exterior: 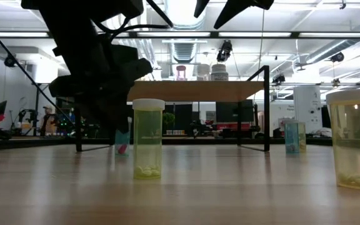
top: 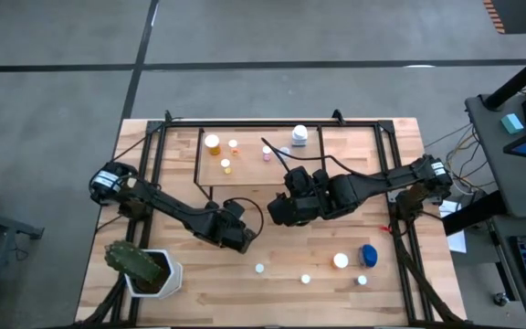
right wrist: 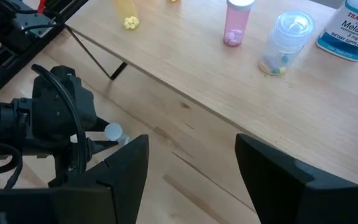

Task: Pick and place medicine bottles onto shelf by color
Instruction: Put the blue pill bottle on the shelf

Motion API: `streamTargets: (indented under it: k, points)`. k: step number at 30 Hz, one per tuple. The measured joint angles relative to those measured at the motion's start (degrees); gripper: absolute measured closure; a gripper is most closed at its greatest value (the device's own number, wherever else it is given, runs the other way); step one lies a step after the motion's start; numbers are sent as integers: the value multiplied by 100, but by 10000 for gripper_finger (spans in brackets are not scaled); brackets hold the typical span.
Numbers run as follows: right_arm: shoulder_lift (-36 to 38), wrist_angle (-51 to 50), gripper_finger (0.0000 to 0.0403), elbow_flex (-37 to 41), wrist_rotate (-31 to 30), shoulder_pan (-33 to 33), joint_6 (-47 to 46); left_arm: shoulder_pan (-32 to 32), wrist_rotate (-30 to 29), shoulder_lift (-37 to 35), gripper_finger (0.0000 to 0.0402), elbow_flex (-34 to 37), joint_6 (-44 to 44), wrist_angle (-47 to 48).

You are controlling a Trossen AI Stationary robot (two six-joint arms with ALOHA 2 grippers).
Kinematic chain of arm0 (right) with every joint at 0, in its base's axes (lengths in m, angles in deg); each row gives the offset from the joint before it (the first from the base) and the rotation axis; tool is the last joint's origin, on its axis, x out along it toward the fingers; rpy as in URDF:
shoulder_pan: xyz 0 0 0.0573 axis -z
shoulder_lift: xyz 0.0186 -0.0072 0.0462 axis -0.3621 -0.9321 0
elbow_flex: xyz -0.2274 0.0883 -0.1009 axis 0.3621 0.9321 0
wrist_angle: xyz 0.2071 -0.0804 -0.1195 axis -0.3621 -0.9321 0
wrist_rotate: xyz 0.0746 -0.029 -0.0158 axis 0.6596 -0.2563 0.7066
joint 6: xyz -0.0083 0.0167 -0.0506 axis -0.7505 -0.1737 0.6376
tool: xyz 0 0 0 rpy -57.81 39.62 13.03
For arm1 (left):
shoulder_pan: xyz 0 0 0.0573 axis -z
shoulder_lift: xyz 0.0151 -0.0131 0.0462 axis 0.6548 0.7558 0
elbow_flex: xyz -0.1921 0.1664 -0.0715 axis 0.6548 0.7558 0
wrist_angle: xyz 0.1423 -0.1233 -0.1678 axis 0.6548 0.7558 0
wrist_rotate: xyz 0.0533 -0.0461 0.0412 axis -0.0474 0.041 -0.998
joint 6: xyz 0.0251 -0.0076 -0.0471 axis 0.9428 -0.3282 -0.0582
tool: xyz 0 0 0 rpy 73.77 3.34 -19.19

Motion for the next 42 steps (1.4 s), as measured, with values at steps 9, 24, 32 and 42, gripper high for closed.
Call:
streamTargets:
  k: [9, 24, 32, 42]
  points:
    - [0, 0, 174, 0, 0, 0, -7, 8, 4, -48, 347, 0, 0, 2]
    - [0, -1, 174, 1, 0, 0, 39, 411, 214, -760, 346, -323, 186, 76]
    - [0, -4, 174, 2, 134, 0, 163, 418, 498, -651, 345, -195, 620, 57]
    - [0, -11, 174, 2, 251, -11, 304, 290, 382, -70, 237, -133, 1209, -305]
